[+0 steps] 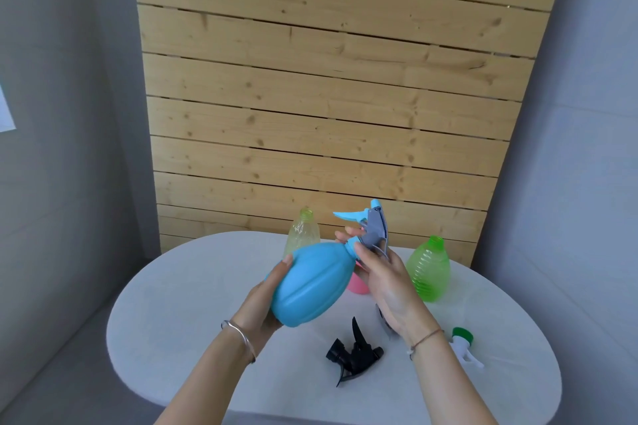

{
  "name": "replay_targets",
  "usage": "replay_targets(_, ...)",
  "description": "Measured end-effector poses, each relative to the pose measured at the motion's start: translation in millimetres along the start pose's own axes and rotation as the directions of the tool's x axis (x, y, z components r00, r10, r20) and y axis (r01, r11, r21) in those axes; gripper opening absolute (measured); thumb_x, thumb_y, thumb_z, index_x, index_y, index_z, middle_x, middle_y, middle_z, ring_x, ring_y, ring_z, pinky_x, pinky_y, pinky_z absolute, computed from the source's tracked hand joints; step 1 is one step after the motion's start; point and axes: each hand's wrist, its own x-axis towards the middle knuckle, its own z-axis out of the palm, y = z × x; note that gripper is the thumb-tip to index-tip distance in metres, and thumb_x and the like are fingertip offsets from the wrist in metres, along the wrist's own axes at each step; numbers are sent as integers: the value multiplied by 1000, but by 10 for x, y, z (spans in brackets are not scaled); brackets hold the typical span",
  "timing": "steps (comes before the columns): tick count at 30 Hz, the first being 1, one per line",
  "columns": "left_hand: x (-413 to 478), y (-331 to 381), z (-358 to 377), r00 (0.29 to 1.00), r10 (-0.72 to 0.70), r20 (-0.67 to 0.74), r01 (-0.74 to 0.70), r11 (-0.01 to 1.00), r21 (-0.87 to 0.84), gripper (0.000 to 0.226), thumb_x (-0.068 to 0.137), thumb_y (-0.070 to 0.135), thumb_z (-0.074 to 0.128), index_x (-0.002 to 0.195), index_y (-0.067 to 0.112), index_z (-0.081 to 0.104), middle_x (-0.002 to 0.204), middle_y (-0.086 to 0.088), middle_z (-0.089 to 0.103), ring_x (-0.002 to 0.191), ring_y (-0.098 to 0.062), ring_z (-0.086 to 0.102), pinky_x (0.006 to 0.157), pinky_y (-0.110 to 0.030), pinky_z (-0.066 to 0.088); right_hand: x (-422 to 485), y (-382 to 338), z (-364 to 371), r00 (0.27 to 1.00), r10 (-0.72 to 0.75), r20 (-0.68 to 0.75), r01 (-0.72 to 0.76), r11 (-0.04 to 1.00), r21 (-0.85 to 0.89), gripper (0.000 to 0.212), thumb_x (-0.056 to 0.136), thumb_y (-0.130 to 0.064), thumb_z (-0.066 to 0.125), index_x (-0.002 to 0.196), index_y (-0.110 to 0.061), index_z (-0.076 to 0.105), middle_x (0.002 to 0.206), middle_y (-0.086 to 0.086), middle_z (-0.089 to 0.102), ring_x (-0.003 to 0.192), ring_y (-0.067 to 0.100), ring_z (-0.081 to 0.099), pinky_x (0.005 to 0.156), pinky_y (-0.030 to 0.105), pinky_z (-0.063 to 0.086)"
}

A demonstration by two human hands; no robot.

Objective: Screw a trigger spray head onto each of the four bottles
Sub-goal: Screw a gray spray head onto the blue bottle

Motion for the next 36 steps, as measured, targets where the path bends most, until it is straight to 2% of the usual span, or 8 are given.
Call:
replay_targets(6,-67,-15,13,1000,25,-1,-25,994,104,74,61,74,53,122,33,53,118,-1,65,102,-22,67,70,-37,60,1,66,22,995,-57,-85,50,996,-77,57,75,-30,68,125,-7,53,114,-2,72,113,11,64,96,25,50)
replay_targets(11,-67,-25,-37,957,287,40,-286,914,287,72,66,57,75,127,31,47,117,6,65,107,-15,64,72,-18,56,-21,92,-15,975,-92,-203,70,991,-114,51,70,-34,73,112,-7,63,112,6,73,112,19,65,100,36,48)
replay_targets(16,-59,23,-65,997,23,73,-32,992,120,51,82,71,31,111,35,56,113,-6,69,98,-26,71,79,-41,59,-32,133,1,969,-81,-233,52,991,-127,63,61,-43,78,116,-15,65,112,3,73,111,16,65,104,39,45)
replay_targets(21,-59,38,-129,968,206,142,-225,964,139,84,64,44,81,136,22,43,138,-4,55,117,-19,61,97,-35,50,-16,113,-78,948,-38,-315,32,999,-25,49,63,-36,77,103,-9,70,106,9,74,108,26,66,104,45,46)
replay_targets(26,-104,36,-91,965,-49,256,37,998,53,64,72,75,40,129,49,44,135,-2,55,108,-30,66,82,-45,58,-16,141,-12,961,-33,-275,25,999,-33,47,73,-30,74,111,-4,68,106,6,75,110,24,66,98,35,50)
replay_targets(29,-70,0,-94,975,119,186,-138,986,97,69,71,65,57,135,51,33,137,6,50,110,-22,66,87,-38,57,-11,117,-43,951,-11,-308,12,1000,2,30,82,-21,69,106,-4,70,112,14,71,114,30,63,104,44,45)
replay_targets(32,-25,-1,-134,953,227,201,-254,959,126,92,65,56,78,142,27,38,140,-1,54,123,-18,56,106,-39,44,-12,106,-61,945,-6,-328,16,999,30,30,81,-20,69,105,-3,69,113,18,70,114,32,62,105,46,44)
replay_targets(36,-73,-8,-75,971,21,240,-34,998,50,68,67,75,48,126,42,52,123,3,67,109,-19,66,85,-41,57,-20,123,-12,958,-24,-285,23,1000,-7,46,73,-28,74,110,-2,68,107,9,74,111,26,65,103,41,47)
